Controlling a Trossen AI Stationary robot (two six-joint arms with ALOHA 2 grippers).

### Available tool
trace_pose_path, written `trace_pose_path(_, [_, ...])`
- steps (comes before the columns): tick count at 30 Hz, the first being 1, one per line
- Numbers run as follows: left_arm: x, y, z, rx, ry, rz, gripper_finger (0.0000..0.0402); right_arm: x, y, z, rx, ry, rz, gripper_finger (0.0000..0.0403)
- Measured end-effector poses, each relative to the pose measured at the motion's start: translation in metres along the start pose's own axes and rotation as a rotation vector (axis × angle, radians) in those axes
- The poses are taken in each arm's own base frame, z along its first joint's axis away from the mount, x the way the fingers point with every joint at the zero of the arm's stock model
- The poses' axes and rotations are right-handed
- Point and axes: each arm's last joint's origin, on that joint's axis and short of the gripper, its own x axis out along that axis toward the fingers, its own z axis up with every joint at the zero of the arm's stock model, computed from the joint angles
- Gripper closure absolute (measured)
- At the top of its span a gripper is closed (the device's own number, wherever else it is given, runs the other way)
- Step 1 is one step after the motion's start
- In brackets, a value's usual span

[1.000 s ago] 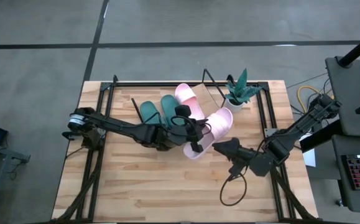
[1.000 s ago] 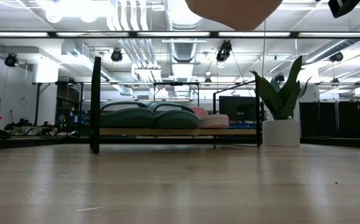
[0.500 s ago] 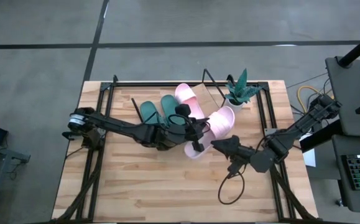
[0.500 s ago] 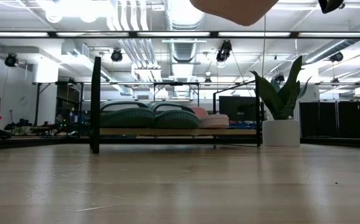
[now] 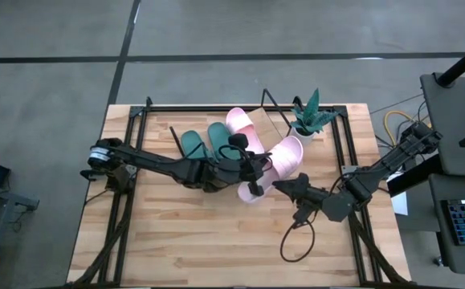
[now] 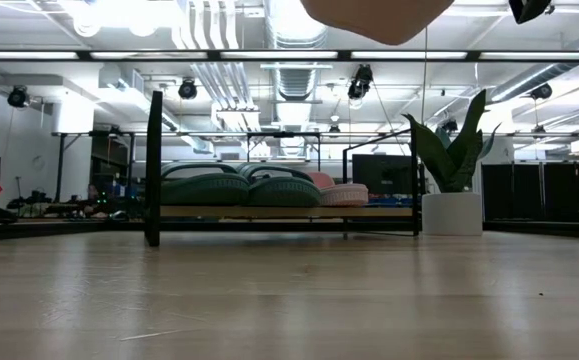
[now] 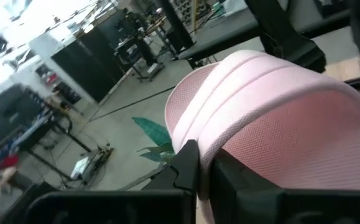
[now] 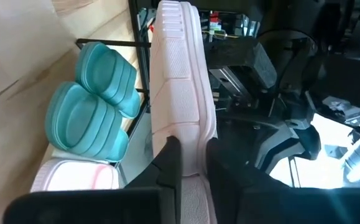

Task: Pick and place slides into the shelf
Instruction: Put the pink slide on the shelf

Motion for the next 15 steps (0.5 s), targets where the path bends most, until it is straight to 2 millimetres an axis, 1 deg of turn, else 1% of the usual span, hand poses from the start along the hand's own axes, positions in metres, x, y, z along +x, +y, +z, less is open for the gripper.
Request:
trace_pose_path(2, [0.0,-0.001,-0.001,0.049,-0.005,-0.03,0.0392,0.0,0.0,0.0,0.015,-0.001,0.002,0.0363])
trace_pose_path(4, [0.0,-0.003,0.0,0.104,-0.021,-0.063,0.0374,-0.002,0.002,0.0,0.031,-0.014,0.016,0.0363])
trace_pose_path(7, [-0.004,-0.007,0.002,0.182,-0.047,-0.1,0.0337,-0.013,0.003,-0.003,0.075,-0.067,0.051,0.0364])
trace_pose_path(9, [-0.009,-0.005,0.007,0.21,-0.065,-0.105,0.0311,-0.021,0.005,-0.006,0.112,-0.109,0.066,0.0375])
trace_pose_path(12, [-0.021,0.003,0.017,0.225,-0.133,-0.141,0.0274,-0.036,0.009,-0.014,0.142,-0.199,0.079,0.0379])
trace_pose_path(15, [-0.03,0.003,0.024,0.226,-0.195,-0.212,0.0249,-0.049,0.012,-0.024,0.172,-0.356,0.109,0.0382])
